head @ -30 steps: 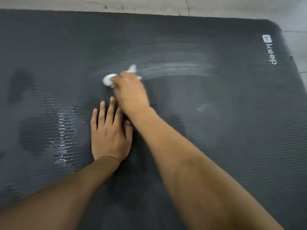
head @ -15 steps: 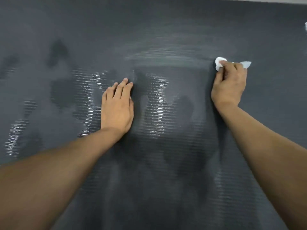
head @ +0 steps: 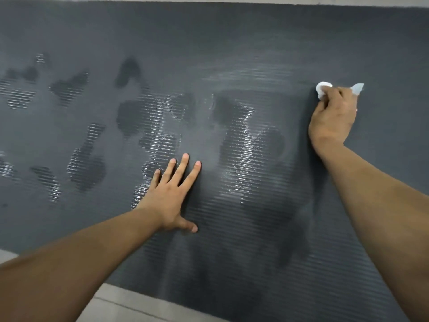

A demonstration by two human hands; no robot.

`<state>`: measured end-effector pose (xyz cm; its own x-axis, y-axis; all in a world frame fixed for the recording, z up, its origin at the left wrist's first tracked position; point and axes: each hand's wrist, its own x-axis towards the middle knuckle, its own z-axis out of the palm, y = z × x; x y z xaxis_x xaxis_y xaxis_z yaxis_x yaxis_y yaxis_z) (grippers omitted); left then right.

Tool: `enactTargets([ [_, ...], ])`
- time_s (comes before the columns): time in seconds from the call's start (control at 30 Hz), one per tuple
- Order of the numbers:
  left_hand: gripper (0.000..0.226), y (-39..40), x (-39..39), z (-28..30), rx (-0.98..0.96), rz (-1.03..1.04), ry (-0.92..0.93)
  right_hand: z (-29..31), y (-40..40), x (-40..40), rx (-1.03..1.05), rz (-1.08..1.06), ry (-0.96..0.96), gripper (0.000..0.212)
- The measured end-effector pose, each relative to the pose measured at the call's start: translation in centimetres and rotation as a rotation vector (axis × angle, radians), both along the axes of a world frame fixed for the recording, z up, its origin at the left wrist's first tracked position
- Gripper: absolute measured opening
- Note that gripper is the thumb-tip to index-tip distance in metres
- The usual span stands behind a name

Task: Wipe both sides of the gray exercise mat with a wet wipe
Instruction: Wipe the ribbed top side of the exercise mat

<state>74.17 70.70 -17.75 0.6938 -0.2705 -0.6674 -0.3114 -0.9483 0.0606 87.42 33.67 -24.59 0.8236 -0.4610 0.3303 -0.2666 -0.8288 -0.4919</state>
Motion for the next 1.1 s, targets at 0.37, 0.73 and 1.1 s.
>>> enactTargets([
  [0.37,0.154,-0.1,0.5,0.0,0.015,-0.002,0.032,3.9,26.0,3.5,-0.003,0.512,0.354,0.031],
  [0.73,0.159,0.0,0.3,0.0,-0.018,0.037,0.016,3.6,0.9,-5.1,-0.048,-0.11,0.293,0.032],
  [1.1,0.156,0.0,0.6,-0.4,0.021,0.006,0.028,4.1,26.2,-1.9,-0.088,0.679,0.367,0.027],
])
